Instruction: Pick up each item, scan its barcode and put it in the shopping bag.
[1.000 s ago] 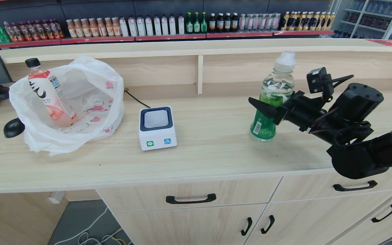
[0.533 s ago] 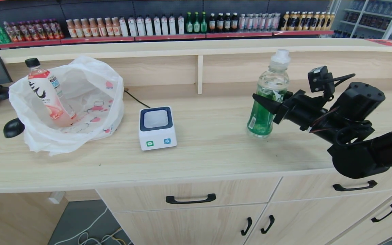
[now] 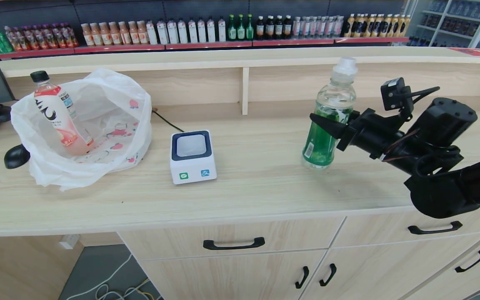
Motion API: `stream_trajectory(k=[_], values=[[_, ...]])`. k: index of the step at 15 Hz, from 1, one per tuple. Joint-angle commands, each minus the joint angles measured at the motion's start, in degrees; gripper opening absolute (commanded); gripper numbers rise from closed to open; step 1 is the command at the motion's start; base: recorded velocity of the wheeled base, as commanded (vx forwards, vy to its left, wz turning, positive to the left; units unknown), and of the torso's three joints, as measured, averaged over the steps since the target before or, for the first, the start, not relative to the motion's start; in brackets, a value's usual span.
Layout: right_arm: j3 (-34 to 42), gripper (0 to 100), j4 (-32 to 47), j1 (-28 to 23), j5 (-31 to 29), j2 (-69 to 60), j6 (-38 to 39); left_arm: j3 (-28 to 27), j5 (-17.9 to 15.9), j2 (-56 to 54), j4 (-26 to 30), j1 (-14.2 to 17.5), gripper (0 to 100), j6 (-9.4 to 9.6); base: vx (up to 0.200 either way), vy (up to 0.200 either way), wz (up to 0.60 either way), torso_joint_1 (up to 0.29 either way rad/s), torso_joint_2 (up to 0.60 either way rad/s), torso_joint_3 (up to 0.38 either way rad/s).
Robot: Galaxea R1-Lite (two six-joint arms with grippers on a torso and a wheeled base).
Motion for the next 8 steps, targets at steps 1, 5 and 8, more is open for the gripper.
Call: stream_trajectory(k=[1, 5, 8], values=[[-0.1, 0, -0.2, 0.1, 0.0, -2.4, 1.3, 0.0, 0.0, 0.0, 0.0, 0.0, 100, 0.00, 0.000, 0.000, 0.00, 0.000, 0.00, 0.000], [0.6, 0, -0.2, 0.0, 0.1, -6.6, 4.1, 0.0, 0.0, 0.0, 0.0, 0.0, 100, 0.00, 0.000, 0.000, 0.00, 0.000, 0.00, 0.000], [6.8, 0, -0.5, 0.0, 1.7, -13.4, 5.4, 0.0, 0.0, 0.0, 0.0, 0.0, 100, 0.00, 0.000, 0.000, 0.00, 0.000, 0.00, 0.000]])
